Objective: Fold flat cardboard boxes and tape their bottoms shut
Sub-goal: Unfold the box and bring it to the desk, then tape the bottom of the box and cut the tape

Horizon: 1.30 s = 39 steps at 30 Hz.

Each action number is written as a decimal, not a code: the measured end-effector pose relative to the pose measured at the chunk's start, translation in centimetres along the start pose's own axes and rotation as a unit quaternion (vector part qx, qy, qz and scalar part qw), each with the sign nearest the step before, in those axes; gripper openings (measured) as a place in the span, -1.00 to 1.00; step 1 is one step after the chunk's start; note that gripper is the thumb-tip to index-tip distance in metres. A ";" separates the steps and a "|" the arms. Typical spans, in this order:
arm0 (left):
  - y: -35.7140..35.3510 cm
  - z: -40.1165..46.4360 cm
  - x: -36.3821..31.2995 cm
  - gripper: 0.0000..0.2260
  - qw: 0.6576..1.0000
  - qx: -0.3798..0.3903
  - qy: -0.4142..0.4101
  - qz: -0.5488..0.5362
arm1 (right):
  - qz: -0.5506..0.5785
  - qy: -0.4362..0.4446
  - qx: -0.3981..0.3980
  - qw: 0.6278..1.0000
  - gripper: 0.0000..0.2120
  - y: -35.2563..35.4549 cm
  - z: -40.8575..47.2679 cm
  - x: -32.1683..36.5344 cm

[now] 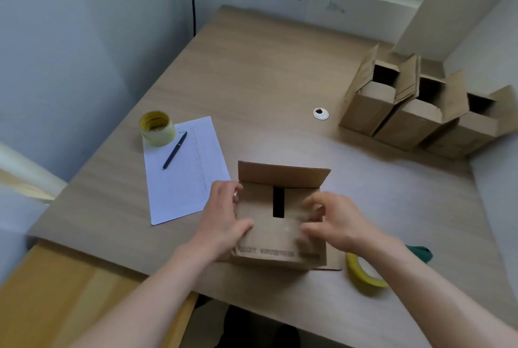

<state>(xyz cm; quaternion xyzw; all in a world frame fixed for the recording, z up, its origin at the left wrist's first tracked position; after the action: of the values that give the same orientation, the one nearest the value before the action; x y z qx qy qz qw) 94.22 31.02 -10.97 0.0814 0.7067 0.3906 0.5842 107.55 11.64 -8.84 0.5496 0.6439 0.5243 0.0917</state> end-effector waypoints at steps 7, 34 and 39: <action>-1.3 1.3 0.8 0.24 0.997 0.052 -0.013 0.050 | 0.163 -0.092 -0.112 0.976 0.18 -2.2 0.1 -5.3; -7.0 -0.6 -3.1 -0.52 0.989 0.030 -0.090 0.117 | -0.127 0.044 -0.113 0.984 -0.60 -2.7 -8.4 -15.6; -7.4 -0.1 -3.0 -0.51 0.988 0.030 -0.089 0.125 | -0.215 -0.015 -0.088 0.973 -0.68 -5.0 -7.8 -18.5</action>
<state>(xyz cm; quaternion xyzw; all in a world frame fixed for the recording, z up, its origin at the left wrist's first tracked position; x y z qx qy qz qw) 97.57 24.21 -13.42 0.2208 0.6479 0.4303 0.5885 106.09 -6.92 -17.78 0.3959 0.6965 0.5390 0.2600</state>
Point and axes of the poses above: each hand's wrist, its own z-axis towards the middle knuckle, its own y-axis out of the back of the hand, x = y × z, the point moved 8 cm from there along z, towards the middle knuckle, and after that the axes turned 5 degrees about -y, right-handed, at the moved point
